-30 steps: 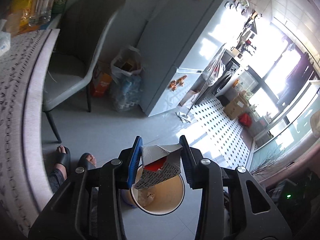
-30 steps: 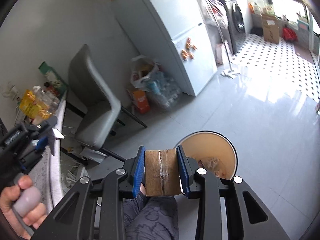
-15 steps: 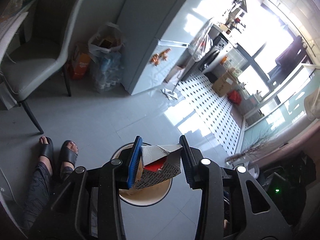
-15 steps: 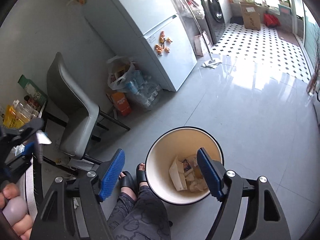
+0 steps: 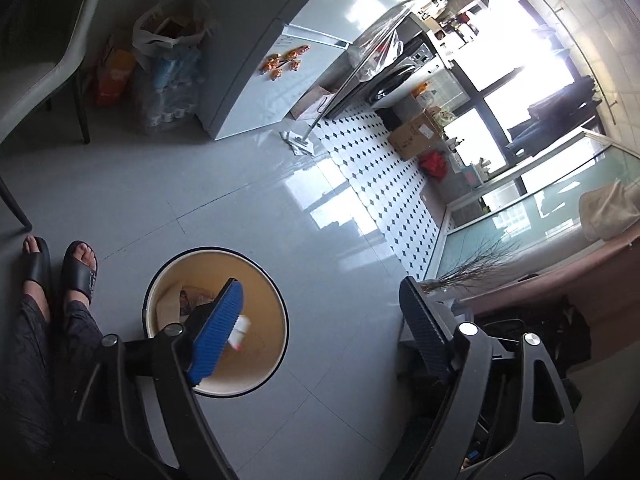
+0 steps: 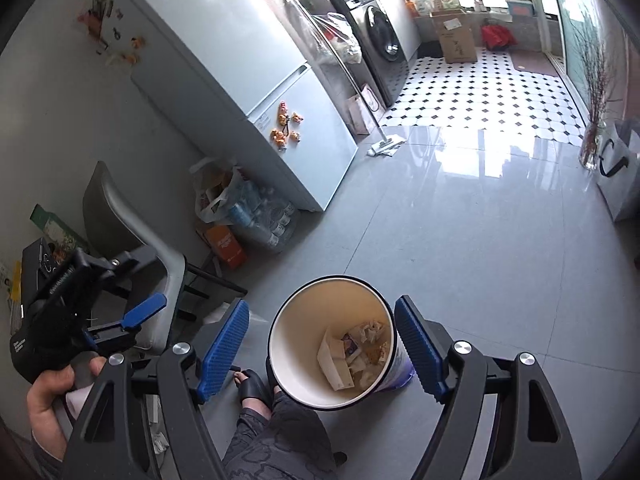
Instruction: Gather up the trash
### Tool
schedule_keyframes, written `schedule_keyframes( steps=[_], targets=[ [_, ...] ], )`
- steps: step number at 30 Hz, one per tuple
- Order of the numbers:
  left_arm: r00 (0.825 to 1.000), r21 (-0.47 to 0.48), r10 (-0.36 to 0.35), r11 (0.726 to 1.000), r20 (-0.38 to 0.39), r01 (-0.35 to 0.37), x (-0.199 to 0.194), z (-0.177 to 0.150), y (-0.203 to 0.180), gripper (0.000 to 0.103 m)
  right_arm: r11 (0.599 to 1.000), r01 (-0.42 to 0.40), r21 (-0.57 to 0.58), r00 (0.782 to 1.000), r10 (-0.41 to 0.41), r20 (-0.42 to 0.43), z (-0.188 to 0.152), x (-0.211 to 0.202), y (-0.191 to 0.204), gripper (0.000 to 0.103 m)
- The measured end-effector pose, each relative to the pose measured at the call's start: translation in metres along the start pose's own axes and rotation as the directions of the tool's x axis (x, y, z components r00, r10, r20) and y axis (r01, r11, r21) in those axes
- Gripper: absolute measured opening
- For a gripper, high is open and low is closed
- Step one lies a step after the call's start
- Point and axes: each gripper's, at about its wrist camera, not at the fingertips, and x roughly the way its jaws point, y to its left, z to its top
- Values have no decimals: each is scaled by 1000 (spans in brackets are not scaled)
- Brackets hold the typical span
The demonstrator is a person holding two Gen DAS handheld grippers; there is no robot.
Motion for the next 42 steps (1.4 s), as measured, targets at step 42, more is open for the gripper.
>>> schedule_keyframes(
  steps=[42],
  targets=[
    [846,3,269,952,460,-305,-351,-59,57,97,919,-194,-342,978,208,4,-61,-114,231,96]
  ],
)
